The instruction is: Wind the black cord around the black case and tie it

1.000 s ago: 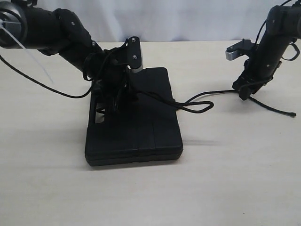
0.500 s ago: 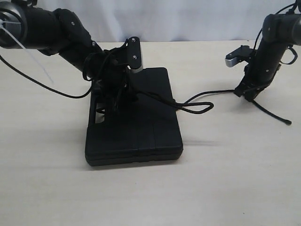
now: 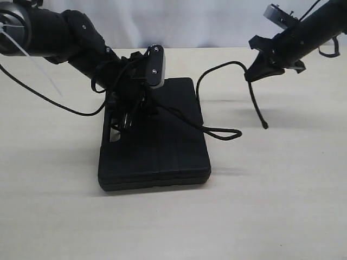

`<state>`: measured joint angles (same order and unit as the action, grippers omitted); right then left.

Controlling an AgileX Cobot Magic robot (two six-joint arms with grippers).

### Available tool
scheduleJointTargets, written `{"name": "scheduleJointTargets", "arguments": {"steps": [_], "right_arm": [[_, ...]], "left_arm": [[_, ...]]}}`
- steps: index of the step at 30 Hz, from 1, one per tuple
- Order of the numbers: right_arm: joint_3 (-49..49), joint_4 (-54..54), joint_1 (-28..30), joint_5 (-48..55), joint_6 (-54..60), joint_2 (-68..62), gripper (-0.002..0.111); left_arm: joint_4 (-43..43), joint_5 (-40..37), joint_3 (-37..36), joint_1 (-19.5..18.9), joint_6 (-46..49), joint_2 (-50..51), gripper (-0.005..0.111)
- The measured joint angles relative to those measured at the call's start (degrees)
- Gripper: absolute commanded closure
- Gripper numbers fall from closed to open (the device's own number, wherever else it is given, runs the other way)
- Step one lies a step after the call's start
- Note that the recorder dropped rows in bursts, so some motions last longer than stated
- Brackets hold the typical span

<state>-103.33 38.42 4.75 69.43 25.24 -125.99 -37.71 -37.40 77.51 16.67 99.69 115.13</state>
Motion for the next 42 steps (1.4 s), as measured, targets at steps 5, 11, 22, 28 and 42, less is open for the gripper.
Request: {"name": "scheduleJointTargets", "arguments": {"steps": [5,11,22,28,42], "right_arm": [[1.33,8.98,-3.90,0.12,0.46,0.00,0.104],[1.33,16.65,-5.53,0.52,2.19,0.00,0.104],[1.88,16.27,-5.53,0.52,1.97,0.00,0.104],[2.73,9.79,-5.75,0.52,1.97,0.00,0.103],[2.54,-4.81,-6.84,0.52,0.53,4.62,0.047]], "left_arm": [[0.00,1.95,0.00,0.00,1.01,0.00,0.107],[0.00,4.87,0.00,0.00,1.01,0.00,0.107],[-0.08,10.59,0.00,0.00,-1.78,0.00,0.107],[-0.08,15.13,0.00,0.00,-6.82,0.00,0.107],[-0.08,16.14,0.00,0.00,-8.16,0.39,0.107]]}}
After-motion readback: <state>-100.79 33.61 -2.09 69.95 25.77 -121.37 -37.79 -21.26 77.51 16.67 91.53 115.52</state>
